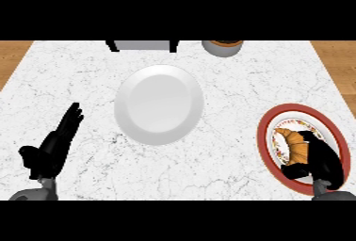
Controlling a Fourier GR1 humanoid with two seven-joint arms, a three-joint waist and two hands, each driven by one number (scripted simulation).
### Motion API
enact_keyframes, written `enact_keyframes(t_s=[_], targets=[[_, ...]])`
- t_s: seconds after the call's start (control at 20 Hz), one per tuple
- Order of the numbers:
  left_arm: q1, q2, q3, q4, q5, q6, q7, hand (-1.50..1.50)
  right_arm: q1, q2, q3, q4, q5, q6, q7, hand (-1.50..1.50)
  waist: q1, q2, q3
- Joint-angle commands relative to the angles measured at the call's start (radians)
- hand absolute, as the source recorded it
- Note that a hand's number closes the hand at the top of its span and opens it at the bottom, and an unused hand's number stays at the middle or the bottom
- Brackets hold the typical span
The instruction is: Pick the croissant from the plate and place it in the plate
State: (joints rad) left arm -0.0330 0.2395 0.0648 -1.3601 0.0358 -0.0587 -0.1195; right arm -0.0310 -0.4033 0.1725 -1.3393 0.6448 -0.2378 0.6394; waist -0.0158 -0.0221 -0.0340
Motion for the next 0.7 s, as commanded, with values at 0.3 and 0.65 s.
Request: enact_keyframes(t_s=[0.3,0.65], targets=[[0.011,0.015,0.019,-0.02,0.015,-0.016,0.017,0.0,0.242,0.12,0.304,-0.348,0.421,-0.191,0.124,1.5,0.003,0.016,0.033],[0.012,-0.024,-0.009,-0.023,-0.018,0.012,0.013,0.0,0.274,0.161,0.464,-0.751,0.686,0.051,0.358,1.5,0.01,0.017,0.032]])
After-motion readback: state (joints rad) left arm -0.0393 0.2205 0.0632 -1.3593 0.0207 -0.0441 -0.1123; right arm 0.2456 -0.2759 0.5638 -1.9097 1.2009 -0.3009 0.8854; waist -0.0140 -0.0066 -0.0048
